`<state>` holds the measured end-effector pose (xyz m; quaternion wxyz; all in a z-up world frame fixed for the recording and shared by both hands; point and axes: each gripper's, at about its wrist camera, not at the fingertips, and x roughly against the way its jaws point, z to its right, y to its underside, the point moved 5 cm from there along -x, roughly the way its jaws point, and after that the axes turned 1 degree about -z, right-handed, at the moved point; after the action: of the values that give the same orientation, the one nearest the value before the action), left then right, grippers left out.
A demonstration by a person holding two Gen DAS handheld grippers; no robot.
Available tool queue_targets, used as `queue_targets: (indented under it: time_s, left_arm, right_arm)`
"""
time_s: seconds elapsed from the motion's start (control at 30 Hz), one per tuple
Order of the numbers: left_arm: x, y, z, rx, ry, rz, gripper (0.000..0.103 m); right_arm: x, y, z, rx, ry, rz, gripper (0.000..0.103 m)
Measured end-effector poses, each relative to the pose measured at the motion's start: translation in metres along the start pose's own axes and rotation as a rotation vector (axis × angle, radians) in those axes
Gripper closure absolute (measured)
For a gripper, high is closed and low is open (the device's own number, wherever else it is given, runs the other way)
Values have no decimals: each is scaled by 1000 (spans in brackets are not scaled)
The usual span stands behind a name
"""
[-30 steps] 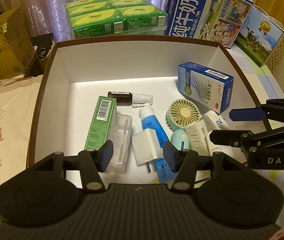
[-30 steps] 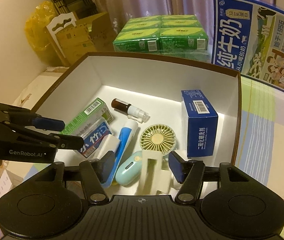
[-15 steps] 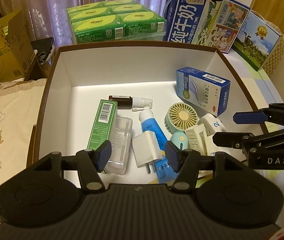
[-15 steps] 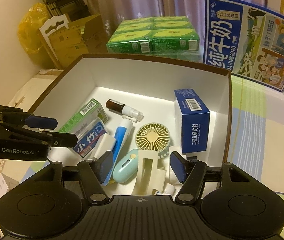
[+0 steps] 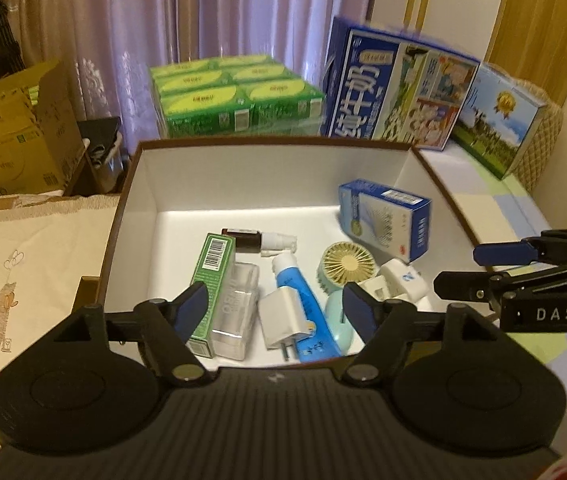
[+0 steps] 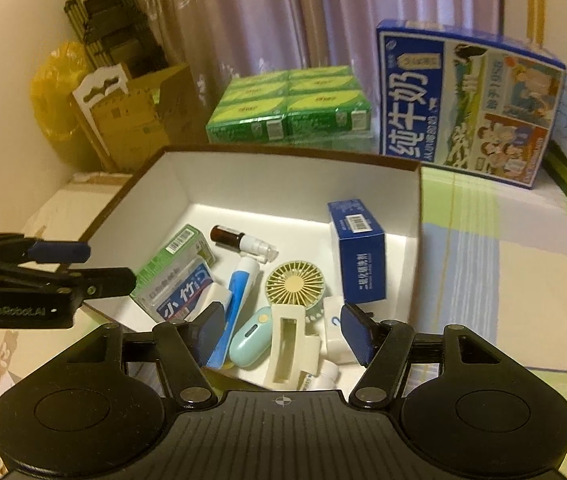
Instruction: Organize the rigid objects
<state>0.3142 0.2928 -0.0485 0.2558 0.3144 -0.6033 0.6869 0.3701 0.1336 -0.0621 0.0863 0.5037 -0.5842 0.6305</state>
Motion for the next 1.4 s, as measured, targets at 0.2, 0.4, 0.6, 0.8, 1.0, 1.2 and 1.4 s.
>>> queue_targets:
  time_s: [0.2, 0.4, 0.6, 0.8, 1.0, 1.2, 1.4]
  left_arm:
    - [37, 12, 18, 12, -16, 75, 31]
    - [69, 29, 49, 4, -33, 104, 31]
    - [86, 52, 89, 13, -42, 85, 31]
    - [98, 81, 126, 7, -37, 41, 31]
    - [114, 109, 164, -7, -3, 16, 31]
    - [130, 134, 194, -26, 28, 2, 31]
    - [144, 158, 216, -37, 48, -16, 31]
  right_arm:
    - [38, 18, 7, -4, 0, 43, 41]
    - [82, 44, 21, -17, 30, 88, 41]
    - [123, 75, 42, -71, 40, 91, 42]
    - [159, 109, 64, -112, 72, 73, 41]
    - [191, 143, 78, -143, 95, 76, 41]
    - [220, 171, 82, -147, 106, 72, 42]
    - [242, 198, 81, -156, 108, 65, 41]
